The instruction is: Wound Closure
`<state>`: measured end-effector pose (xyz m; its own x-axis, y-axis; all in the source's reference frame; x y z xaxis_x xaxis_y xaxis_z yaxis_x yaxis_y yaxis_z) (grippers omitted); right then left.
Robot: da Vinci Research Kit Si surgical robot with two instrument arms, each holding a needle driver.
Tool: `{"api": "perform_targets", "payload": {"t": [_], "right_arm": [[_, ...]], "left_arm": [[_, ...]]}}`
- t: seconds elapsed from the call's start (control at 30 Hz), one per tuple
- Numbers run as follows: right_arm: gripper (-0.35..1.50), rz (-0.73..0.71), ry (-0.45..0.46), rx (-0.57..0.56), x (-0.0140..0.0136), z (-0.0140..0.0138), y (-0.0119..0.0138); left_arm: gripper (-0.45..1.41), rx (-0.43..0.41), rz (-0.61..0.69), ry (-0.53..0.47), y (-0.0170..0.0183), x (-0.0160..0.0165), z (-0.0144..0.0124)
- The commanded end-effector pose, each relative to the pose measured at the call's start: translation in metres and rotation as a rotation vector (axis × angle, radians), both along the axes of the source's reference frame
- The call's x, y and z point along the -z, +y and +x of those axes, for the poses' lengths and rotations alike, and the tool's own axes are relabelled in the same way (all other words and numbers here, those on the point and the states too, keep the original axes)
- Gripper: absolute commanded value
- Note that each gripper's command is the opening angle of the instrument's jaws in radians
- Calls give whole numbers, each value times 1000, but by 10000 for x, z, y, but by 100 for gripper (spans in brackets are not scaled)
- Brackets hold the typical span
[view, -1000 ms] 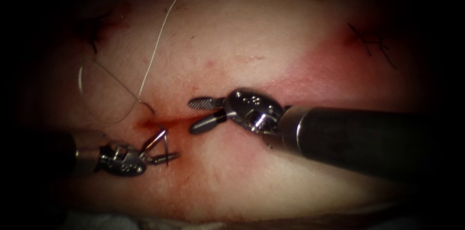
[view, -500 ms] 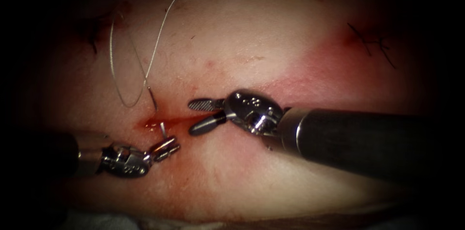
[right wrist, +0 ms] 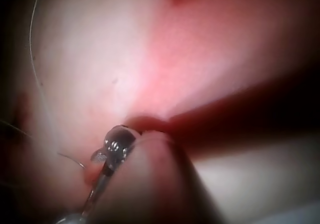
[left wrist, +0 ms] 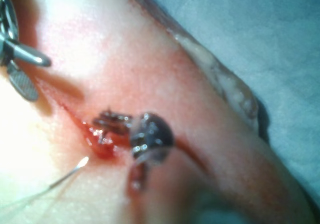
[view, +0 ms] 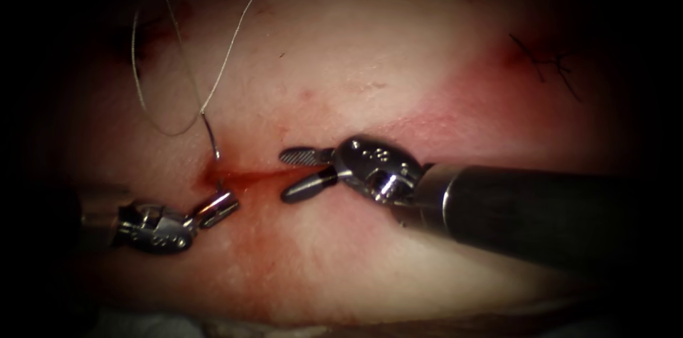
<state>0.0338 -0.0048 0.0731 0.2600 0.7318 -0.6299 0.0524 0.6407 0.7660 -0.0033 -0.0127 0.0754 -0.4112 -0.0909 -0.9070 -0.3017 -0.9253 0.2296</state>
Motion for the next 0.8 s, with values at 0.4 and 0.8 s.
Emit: {"api": "perform_targets", "payload": {"t": [0.4, 0.8], "right_arm": [[98, 14, 4, 2, 0, 2, -3], [106, 108, -3, 10, 4, 6, -13]], "left_arm": [[-45, -196, 173, -155, -90, 83, -30], [-45, -225, 174, -170, -121, 161, -28]]}}
